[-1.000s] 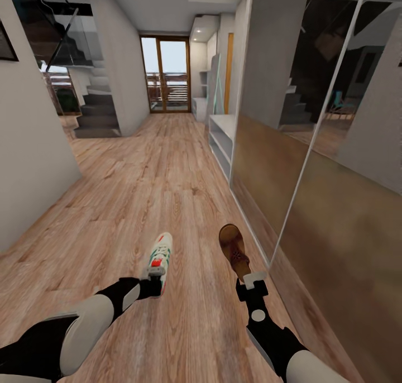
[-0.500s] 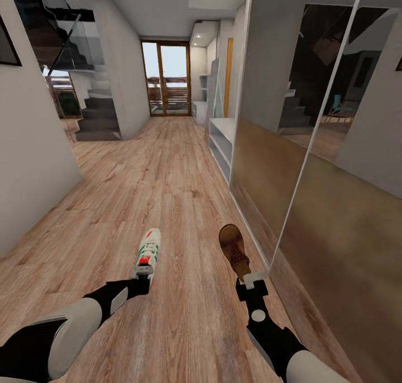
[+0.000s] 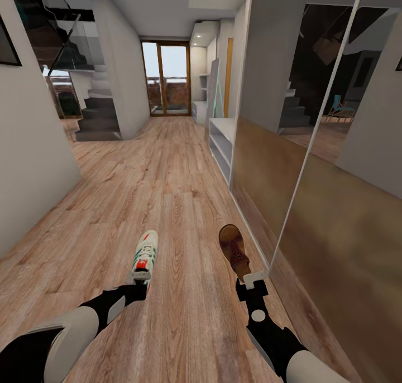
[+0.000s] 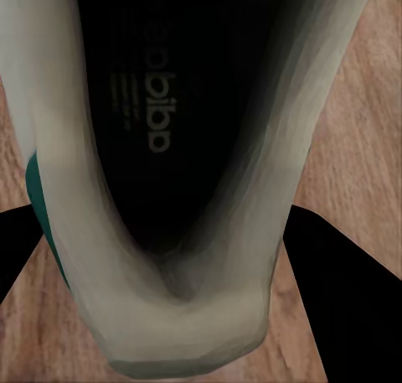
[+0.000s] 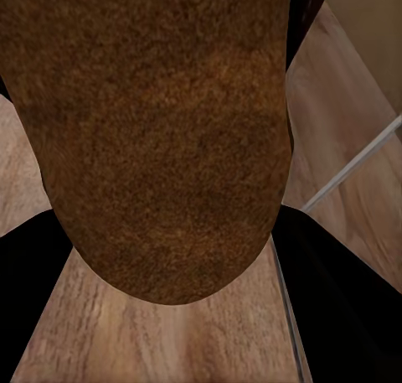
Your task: Pick up the two gym shoes and the two sandals from the corridor floor and place them onto the hallstand (shoe rack) in the corridor, making sure they are on the rack and not on the floor. Arrange them so the two gym shoes are next to each other and the two sandals are next to each other.
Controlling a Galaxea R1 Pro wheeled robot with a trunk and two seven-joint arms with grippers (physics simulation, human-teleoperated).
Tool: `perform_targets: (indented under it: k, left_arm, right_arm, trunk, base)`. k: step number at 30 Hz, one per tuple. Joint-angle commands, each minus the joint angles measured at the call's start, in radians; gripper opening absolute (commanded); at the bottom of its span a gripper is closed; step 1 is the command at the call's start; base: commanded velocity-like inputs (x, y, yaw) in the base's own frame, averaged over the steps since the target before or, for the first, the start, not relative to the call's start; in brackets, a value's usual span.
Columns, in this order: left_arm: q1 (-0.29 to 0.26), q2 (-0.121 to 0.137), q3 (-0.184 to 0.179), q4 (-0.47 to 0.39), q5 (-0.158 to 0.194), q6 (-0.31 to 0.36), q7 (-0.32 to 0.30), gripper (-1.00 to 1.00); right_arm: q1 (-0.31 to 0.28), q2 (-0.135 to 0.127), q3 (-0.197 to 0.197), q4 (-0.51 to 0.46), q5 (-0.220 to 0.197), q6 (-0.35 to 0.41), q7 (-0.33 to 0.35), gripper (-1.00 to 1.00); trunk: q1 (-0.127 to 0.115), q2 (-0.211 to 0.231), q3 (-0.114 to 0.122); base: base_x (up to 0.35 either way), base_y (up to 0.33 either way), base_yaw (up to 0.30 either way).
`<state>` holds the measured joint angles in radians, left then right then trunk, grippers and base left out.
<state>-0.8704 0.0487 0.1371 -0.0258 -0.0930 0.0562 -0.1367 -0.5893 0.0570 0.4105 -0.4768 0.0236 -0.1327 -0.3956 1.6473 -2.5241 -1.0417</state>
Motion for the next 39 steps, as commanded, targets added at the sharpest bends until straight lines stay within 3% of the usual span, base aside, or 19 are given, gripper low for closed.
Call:
perform_targets:
  k: [1,12,34,39]
  left_arm:
    - [0.0,0.0,0.009,-0.002,-0.01,0.006,-0.004,-1.0]
    - [0.002,0.0,0.01,-0.002,-0.009,0.011,-0.003,-1.0]
    - [0.002,0.0,0.009,-0.003,-0.01,0.006,-0.004,-1.0]
    - [0.002,-0.006,0.001,-0.008,-0.025,0.004,-0.005,-1.0]
  right_arm:
    - [-0.001,0.0,0.005,0.001,0.002,0.0,-0.008,-1.0]
    - [-0.001,0.001,0.007,0.001,0.003,-0.001,-0.009,-1.0]
    - [-0.001,0.001,0.008,0.001,0.004,-0.001,-0.011,-1.0]
    - [-0.001,0.001,0.008,0.001,0.004,-0.001,-0.011,-1.0]
  trunk:
    - [0.0,0.0,-0.001]
    - [0.0,0.0,-0.001]
    - [0.0,0.0,-0.001]
    - [0.0,0.0,-0.001]
  base:
    - [0.0,0.0,0.0]
    - [0.0,0.035,0.0]
    - [0.004,0.285,0.0]
    - [0.11,0.172,0.0]
